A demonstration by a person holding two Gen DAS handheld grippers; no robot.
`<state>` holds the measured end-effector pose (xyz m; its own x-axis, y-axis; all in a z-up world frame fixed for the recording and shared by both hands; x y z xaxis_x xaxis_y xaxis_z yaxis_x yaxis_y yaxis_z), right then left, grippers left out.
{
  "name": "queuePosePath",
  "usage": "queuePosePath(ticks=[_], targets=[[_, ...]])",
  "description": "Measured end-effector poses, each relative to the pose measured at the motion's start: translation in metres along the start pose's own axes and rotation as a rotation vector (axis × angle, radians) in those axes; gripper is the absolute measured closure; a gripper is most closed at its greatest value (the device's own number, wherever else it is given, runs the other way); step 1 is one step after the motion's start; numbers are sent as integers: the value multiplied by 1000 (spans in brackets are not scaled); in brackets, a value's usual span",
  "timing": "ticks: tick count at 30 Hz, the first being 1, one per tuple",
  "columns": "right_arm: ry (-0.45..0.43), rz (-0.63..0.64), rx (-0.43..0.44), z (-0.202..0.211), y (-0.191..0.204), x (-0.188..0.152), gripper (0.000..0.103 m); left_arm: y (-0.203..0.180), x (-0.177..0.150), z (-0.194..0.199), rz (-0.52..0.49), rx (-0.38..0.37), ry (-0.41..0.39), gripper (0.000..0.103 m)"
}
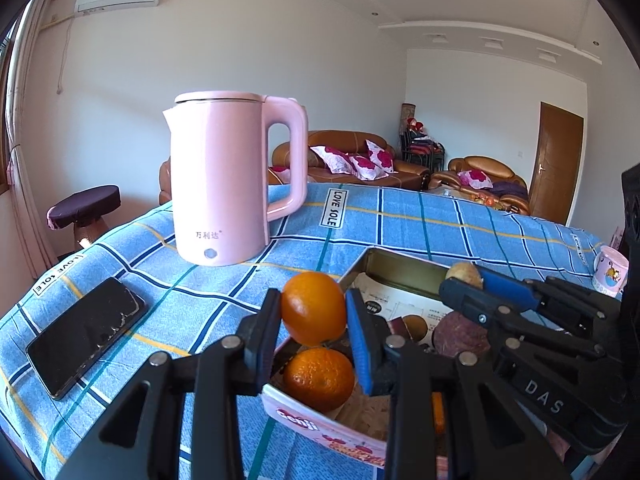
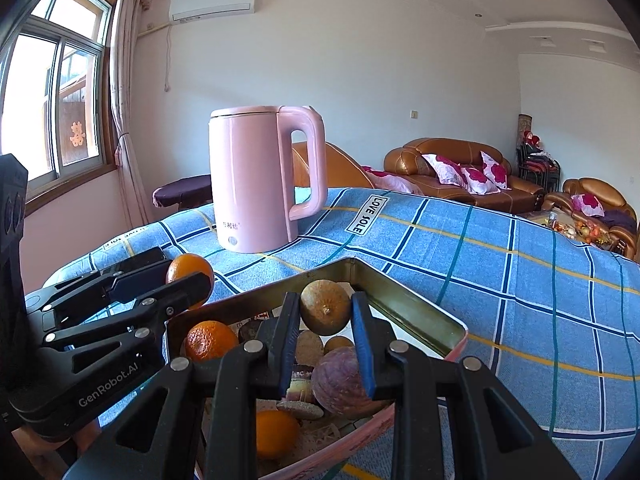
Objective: Organize fruits
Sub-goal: 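Lower the orange into the tin and open the left tool while the right tool releases its fruit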
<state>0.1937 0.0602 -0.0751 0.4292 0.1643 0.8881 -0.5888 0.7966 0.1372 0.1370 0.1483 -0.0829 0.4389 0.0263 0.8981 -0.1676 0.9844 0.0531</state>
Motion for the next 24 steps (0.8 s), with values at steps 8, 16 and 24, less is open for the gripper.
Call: queuePosePath(ticks=[8,16,24], targets=[[28,6,-13,-8,1,-3,75,-3,0,-5,-11,-10,18,68],[77,-10,-27,-19,-4,-7,75,-5,-1,-7,-22,-13,23,66],[72,-13,-38,-18,-4,-7,55,-6,1,-2,-28,7,-4,54]])
Point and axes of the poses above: each gripper's, at about its wrist camera, not at the fingertips, and z roughly against the way its jaws point, y to its left, x to its top, the point moved 8 cm from there along -z, roughly the way its jaws point, and after that the axes turned 7 degrees about -z, right-handed, at the moved point
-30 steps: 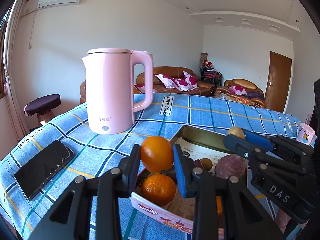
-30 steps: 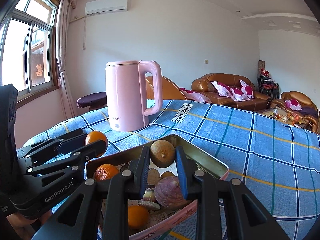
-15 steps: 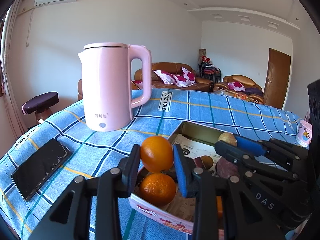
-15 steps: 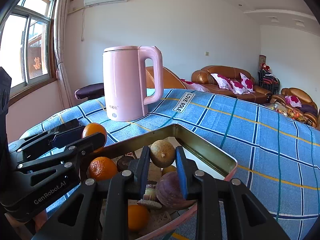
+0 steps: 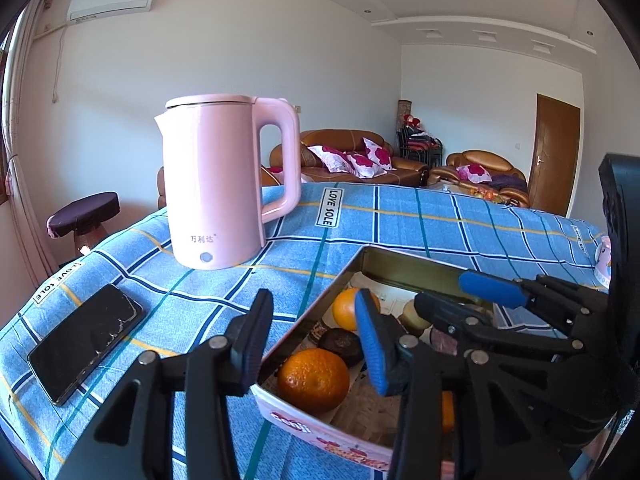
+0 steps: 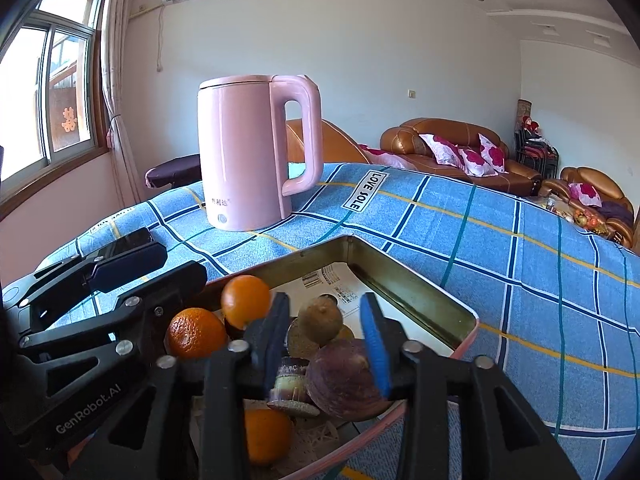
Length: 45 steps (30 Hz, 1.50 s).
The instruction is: Organize fruits
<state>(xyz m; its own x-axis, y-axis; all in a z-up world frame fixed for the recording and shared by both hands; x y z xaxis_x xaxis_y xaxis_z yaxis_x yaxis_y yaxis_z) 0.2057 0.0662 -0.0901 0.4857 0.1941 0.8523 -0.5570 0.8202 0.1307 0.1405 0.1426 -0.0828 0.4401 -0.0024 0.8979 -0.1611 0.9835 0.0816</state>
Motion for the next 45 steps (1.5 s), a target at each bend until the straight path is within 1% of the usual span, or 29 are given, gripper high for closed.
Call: queuePosePath(ticks=[1,2,4,5,7,10,13,14,16,22,26,30,38,40,45], targets=[[-2,-11,1,1,-2,0,52,1,0,1,4,2,-5,48],[-6,-21,3,2,-4,1,51,2,1,3,7,5,-13,45],[-23,-38,1,5,-7,2,48,3,2,8,10,17,-34,36],[-32,-45,-4,8,-9,2,47,4,2,11,12,20,-46,34],[-55,-57,-20,14,-12,3,41,5,4,16,18,21,-67,27],[-108,-70,-46,26,-18,5,35,4,7,22,22,23,-94,24],[-141,-63,-72,34,-20,5,33,2,9,26,21,19,-109,22],[-147,-60,-77,36,-21,6,33,2,10,28,23,21,-113,21],[-155,-53,-92,40,-22,5,33,4,11,29,29,31,-124,14],[-186,-40,-131,51,-30,4,33,4,11,33,41,38,-137,13],[-194,-45,-134,54,-33,4,32,3,11,33,38,40,-140,12],[-208,-50,-139,58,-34,5,26,2,11,34,39,43,-144,11],[-213,-50,-140,58,-34,4,25,2,11,34,38,46,-143,11],[-211,-52,-140,58,-34,5,25,2,11,34,39,48,-141,9],[-209,-51,-141,58,-33,4,24,3,11,34,40,51,-142,9]])
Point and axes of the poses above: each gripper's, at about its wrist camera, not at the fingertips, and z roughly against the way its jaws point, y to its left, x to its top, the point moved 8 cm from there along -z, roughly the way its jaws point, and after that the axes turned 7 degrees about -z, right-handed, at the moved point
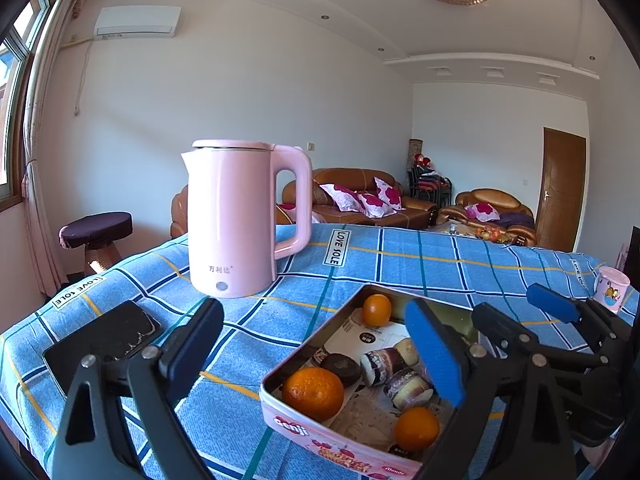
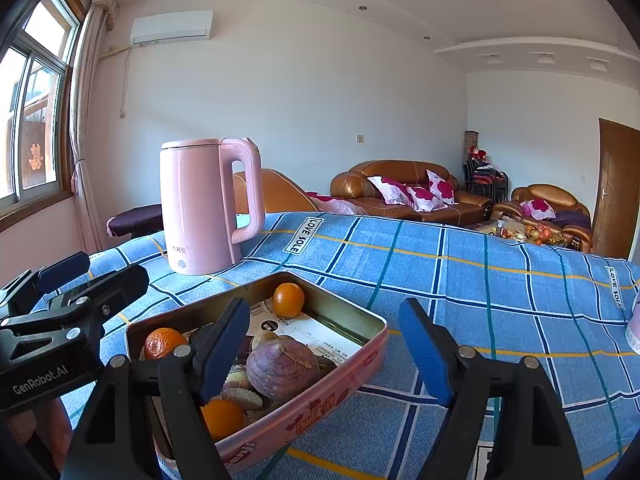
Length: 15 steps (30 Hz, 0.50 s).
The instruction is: Organize fruits
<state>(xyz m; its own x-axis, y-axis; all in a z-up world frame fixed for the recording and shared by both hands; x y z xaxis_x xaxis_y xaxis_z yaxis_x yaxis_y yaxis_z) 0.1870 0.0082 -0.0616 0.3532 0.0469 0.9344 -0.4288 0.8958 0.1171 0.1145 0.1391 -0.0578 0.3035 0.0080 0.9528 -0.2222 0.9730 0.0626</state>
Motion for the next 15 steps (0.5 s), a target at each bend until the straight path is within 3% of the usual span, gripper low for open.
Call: queuePosePath(ticks=[15], targets=[[-15,-17,-1,1,-4,1,23,-2,4,2,-11,3,-11,0]])
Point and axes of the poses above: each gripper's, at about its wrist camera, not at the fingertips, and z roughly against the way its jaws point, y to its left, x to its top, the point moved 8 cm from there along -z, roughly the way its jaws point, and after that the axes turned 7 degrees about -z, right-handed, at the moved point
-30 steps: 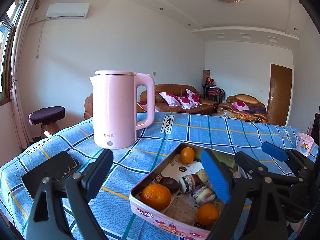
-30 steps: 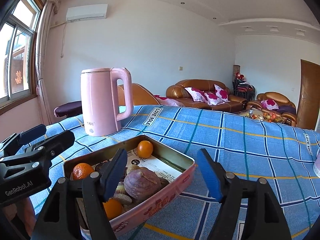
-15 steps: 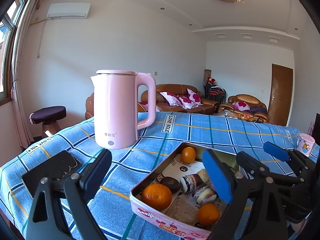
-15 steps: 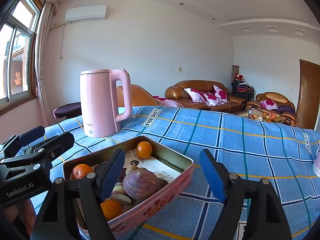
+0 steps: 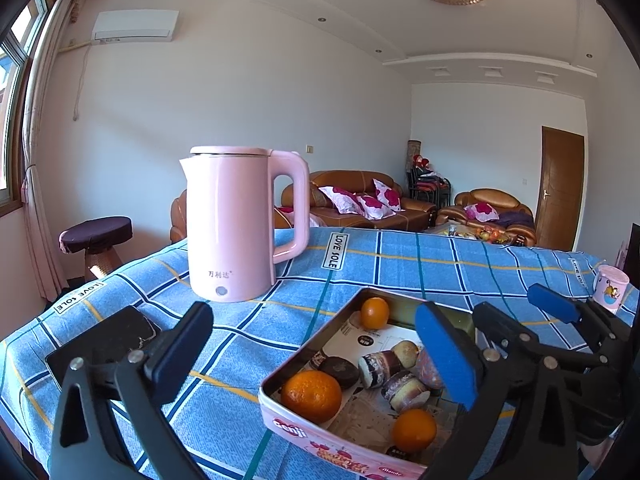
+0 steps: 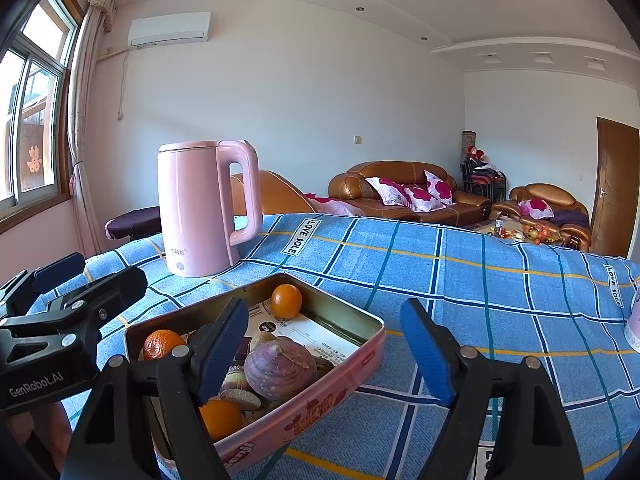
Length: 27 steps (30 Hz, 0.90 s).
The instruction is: Organize fruits
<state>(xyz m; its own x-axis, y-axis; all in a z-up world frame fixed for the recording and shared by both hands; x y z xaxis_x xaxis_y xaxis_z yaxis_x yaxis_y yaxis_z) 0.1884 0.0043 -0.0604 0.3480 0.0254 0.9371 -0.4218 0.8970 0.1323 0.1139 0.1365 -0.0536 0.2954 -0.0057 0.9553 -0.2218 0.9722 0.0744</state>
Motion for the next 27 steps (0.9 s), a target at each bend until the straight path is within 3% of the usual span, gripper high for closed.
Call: queuePosePath(ticks=[27], targets=[[-38,-8,-42,18,-19,5,23,-7,4,7,-20,35,-2,0]])
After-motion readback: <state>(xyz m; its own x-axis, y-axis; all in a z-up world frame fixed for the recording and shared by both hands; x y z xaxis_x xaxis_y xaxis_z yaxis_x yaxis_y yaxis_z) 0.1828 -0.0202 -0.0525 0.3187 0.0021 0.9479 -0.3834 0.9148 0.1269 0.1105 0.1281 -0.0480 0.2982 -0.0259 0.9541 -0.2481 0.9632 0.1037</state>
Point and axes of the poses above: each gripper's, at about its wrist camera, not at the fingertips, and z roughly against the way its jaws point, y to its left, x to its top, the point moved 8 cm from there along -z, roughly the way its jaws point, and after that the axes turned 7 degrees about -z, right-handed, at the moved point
